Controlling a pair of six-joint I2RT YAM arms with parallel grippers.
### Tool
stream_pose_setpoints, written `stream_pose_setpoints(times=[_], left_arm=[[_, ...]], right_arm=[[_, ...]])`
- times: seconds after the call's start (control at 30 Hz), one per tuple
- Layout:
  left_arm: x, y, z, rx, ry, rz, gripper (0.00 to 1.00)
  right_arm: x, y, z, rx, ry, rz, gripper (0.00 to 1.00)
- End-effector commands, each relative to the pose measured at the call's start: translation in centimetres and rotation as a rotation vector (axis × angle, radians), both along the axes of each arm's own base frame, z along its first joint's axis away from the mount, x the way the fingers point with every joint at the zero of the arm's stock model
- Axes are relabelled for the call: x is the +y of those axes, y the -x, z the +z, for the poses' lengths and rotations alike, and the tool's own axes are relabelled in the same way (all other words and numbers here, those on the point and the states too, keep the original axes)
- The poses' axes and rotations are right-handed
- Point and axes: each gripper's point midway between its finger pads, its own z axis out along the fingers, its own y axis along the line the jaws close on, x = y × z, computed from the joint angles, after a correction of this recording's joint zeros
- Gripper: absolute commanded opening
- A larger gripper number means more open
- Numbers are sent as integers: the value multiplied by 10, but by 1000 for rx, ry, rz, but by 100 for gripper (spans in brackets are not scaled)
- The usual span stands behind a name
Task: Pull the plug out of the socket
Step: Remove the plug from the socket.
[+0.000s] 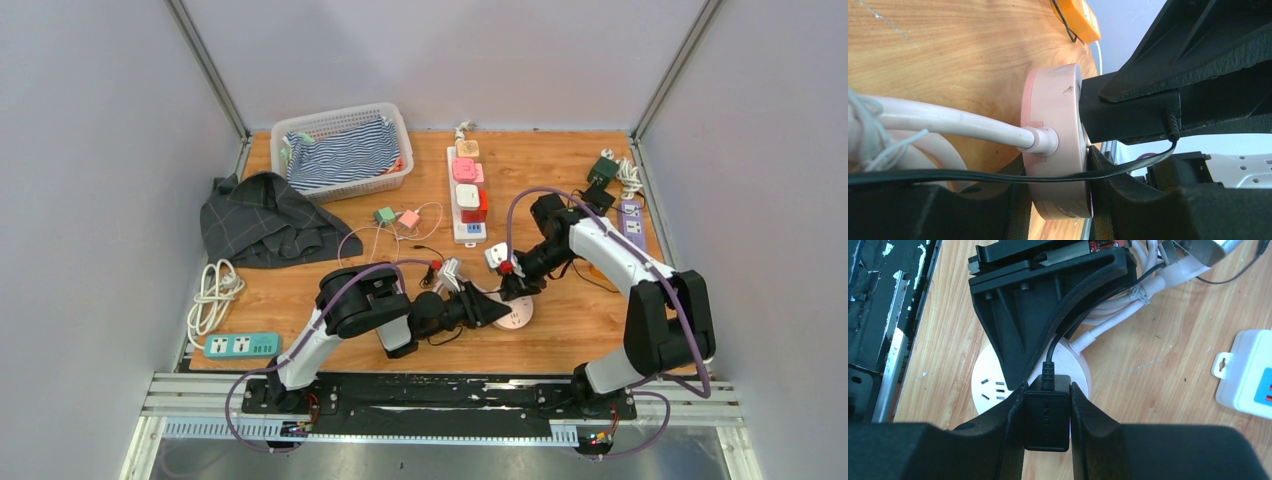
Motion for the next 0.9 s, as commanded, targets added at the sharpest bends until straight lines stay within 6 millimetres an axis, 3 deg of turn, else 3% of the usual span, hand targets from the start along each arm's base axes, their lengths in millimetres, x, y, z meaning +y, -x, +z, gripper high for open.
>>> stream_pose_setpoints(times=[0.0,0.27,0.33,0.47,0.57,0.7,0.87], left_arm=[[-16,13,15,-117,30,-79,6],[-12,14,18,-126,27,-75,6],[-11,14,20,-138,23,-71,6],[-3,13,30,-177,17,-68,6],[3,10,33,-171,21,-81,5],[10,4,26,-139,14,-86,5],[15,7,38,-114,45,-102,3]], right_arm=[[6,-1,18,54,-74,-119,0],[-15,-27,7,-18,17,-260,0],[-9,-21,8,-1,-4,-245,0],[20,15,11,48,-59,-51,0],[32,20,3,106,-6,-26,0],[33,4,-7,124,65,-117,0],[25,-34,-7,1,118,-305,0]])
